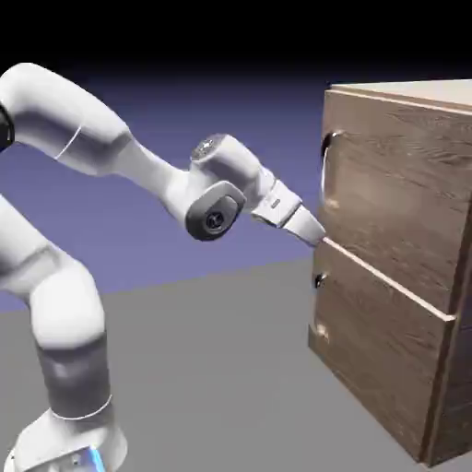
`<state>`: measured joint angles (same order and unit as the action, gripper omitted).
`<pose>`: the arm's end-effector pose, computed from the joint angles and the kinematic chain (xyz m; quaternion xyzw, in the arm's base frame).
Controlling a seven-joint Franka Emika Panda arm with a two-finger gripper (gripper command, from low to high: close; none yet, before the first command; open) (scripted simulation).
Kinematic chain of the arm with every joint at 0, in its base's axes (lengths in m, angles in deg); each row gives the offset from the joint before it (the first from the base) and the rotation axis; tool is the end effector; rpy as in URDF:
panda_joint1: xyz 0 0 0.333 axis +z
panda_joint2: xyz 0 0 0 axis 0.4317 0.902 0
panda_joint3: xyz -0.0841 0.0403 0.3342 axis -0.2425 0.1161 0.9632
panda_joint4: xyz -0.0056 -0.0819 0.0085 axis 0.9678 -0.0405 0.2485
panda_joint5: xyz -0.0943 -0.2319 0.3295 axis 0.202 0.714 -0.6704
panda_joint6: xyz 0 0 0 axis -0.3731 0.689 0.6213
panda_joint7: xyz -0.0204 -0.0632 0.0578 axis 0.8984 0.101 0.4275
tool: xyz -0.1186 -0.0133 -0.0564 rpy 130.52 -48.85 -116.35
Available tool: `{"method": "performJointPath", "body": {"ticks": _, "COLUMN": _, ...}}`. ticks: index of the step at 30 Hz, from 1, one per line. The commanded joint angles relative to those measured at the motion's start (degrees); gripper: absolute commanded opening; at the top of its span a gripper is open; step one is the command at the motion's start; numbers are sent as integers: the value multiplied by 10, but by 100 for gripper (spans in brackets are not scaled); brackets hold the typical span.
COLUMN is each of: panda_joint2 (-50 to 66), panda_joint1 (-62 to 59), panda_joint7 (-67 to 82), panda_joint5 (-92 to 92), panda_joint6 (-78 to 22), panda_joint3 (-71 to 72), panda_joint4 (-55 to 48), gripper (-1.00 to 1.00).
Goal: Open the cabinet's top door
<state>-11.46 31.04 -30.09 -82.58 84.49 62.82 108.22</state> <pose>0.4184 -0.0017 0.4126 -0.8694 0.3626 -0.2970 0.1563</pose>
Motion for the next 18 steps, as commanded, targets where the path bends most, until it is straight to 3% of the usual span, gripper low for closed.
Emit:
{"method": "performJointPath", "body": {"ticks": 1, "panda_joint2": 21, "panda_joint1": 18, "panda_joint7": 9, "panda_joint5": -23, "panda_joint6": -5, "panda_joint3": -18, "panda_joint4": -2, "gripper": 0}}
{"method": "performJointPath", "body": {"ticks": 18, "panda_joint2": 374, "panda_joint1": 318, "panda_joint7": 170, "panda_joint5": -410, "panda_joint6": -94, "panda_joint3": -318, "panda_joint4": -34, "gripper": 0}}
